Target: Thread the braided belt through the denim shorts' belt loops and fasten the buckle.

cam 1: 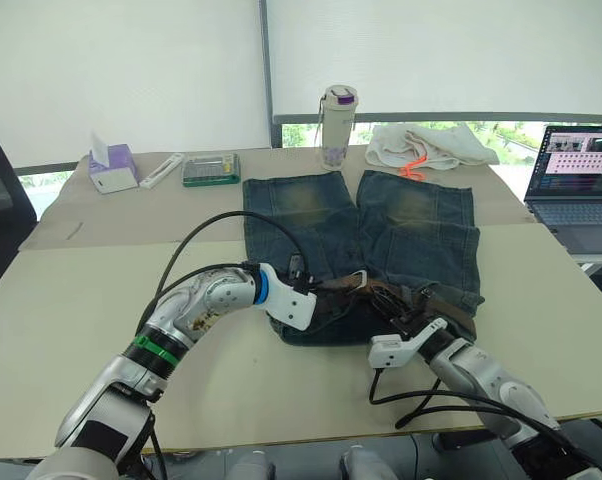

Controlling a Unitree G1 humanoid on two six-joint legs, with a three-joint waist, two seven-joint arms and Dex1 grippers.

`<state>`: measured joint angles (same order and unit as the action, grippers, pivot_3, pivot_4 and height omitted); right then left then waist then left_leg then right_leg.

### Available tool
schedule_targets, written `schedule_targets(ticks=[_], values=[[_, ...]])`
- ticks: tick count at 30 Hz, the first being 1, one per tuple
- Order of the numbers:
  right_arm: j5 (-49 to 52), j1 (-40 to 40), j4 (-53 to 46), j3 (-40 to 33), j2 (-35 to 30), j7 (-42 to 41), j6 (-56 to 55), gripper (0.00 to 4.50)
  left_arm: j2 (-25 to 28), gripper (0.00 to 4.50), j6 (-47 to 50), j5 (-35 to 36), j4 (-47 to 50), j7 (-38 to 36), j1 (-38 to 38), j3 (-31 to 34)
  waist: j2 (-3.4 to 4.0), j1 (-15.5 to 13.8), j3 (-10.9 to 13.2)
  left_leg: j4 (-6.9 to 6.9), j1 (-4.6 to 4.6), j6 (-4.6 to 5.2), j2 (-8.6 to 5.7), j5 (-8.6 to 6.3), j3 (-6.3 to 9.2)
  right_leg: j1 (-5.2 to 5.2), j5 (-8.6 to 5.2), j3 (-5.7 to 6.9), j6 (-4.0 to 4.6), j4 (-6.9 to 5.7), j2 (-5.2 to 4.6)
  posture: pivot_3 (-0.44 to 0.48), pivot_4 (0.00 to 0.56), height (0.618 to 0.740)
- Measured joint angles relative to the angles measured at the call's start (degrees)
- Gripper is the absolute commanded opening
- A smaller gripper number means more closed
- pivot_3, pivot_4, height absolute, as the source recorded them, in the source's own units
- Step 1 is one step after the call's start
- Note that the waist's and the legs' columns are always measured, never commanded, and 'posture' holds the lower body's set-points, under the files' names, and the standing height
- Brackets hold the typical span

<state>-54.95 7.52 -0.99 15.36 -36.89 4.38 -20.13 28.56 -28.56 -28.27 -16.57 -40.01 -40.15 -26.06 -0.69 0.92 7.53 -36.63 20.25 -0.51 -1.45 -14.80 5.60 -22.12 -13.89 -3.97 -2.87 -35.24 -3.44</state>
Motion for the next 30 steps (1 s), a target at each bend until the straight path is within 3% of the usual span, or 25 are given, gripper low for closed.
schedule_targets(ticks=[9,15,16,20,24,26,30], values=[[2.73,-0.16,1.49,0.05,1.05,0.65,-1.54,0.01,-6.17,0.00,-1.10,-0.97,-5.21,5.76,-0.81,-0.32,-0.01,0.02,-0.01,0.00,-0.01,0.00,0.00,0.00,0.01,0.00,0.00,0.00,0.00,-0.04,0.00,0.000,0.150,0.740],[13.95,-2.36,1.70,-0.91,3.68,-3.25,-2.32,0.01,-10.69,0.00,-1.10,-0.91,-8.91,9.29,-0.81,-0.34,-0.01,0.10,-0.01,-0.01,-0.02,0.00,-0.01,0.00,0.00,0.01,0.00,-0.03,0.00,-0.06,0.00,0.000,0.150,0.740],[18.51,-3.38,0.76,-1.68,3.64,-6.85,-1.58,1.04,-11.46,0.00,-1.16,-0.92,-9.81,9.87,-0.81,-0.36,-0.01,0.08,-0.01,-0.01,-0.02,0.01,-0.02,0.00,0.00,0.02,0.00,-0.03,0.00,-0.06,0.00,0.000,0.150,0.740],[32.31,-5.86,-2.71,-3.78,3.11,-17.86,1.23,2.31,-12.69,0.00,-1.33,-0.95,-12.26,11.98,-0.77,-0.44,-0.01,-0.02,-0.01,-0.08,-0.02,0.02,-0.03,-0.01,0.02,0.07,0.00,-0.02,0.00,-0.06,-0.01,0.000,0.150,0.740],[53.64,-11.32,-11.40,-7.72,4.30,-29.73,14.29,3.71,-13.61,0.00,-2.22,-1.38,-14.58,14.73,-0.77,-0.82,-0.01,-0.20,-0.01,-0.14,-0.01,0.04,-0.04,-0.02,0.08,0.12,0.00,-0.01,0.00,-0.07,-0.02,0.000,0.150,0.740],[63.42,-12.99,-15.90,-10.39,6.66,-31.16,23.32,3.71,-13.79,0.00,-2.75,-1.50,-15.22,15.83,-0.74,-0.91,0.00,-0.21,-0.01,-0.15,-0.01,0.04,-0.02,-0.02,0.09,0.12,0.00,-0.01,0.00,-0.10,-0.02,0.000,0.150,0.740],[83.88,-12.21,-22.80,-17.56,12.83,-26.31,40.61,3.71,-14.19,0.00,-3.51,-2.22,-15.74,17.44,-0.73,-1.34,0.00,-0.18,-0.02,-0.14,-0.01,0.04,0.00,-0.02,0.12,0.10,0.00,-0.02,0.00,-0.19,-0.02,0.000,0.150,0.740]])
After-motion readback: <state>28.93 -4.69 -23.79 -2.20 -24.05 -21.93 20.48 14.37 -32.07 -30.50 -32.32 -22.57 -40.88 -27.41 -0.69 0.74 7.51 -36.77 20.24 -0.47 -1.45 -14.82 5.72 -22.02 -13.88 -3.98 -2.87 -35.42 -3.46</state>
